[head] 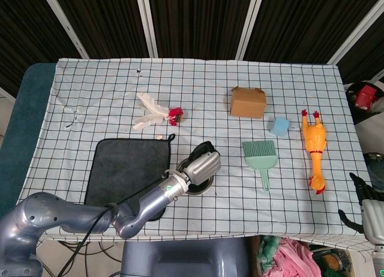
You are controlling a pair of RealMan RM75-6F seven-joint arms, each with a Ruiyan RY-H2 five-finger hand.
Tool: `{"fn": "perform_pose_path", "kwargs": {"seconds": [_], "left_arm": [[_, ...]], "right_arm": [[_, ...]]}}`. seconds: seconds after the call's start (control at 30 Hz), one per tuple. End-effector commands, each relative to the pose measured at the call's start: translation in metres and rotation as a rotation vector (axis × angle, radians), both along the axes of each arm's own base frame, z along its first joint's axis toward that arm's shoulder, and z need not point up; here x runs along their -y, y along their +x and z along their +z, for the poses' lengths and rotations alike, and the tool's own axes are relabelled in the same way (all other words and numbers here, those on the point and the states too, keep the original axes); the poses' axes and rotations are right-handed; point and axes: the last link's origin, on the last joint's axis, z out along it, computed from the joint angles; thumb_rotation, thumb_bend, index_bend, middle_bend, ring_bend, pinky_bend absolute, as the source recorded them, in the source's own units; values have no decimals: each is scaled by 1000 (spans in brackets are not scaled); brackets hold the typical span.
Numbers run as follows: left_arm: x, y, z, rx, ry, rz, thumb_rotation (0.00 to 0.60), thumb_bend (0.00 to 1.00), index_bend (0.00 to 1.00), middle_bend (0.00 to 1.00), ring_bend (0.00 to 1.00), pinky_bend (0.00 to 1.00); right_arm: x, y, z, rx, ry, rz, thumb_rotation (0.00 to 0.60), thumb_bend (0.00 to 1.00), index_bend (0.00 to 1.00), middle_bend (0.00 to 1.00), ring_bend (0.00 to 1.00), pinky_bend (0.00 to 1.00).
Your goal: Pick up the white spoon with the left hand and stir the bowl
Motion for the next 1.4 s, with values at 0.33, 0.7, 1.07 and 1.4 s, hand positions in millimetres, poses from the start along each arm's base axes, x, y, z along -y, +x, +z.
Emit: {"fn": "perform_pose_path", "kwargs": {"seconds": [0.33, 0.7, 1.07, 1.4], "left_arm": [[6, -14, -9, -57, -13, 0, 600, 516, 724, 958, 896, 857], [3, -24, -14, -90, -10, 11, 600, 516, 724, 958, 896, 857], [0, -24, -22, -104, -6, 3, 600, 517, 724, 958, 895, 857], [4, -15, -32, -91, -17, -13, 600, 518, 725, 958, 896, 857]], "right_arm": [[0, 1, 1, 2, -8, 6, 600, 220, 0, 113, 186, 256], [-1, 2, 1, 4, -11, 9, 600, 221, 0, 113, 185, 256], [0, 1, 2, 8, -13, 8, 600, 220, 0, 113, 184, 256], [-1, 0, 5, 18, -24, 4, 600, 220, 0, 113, 182, 256]]}}
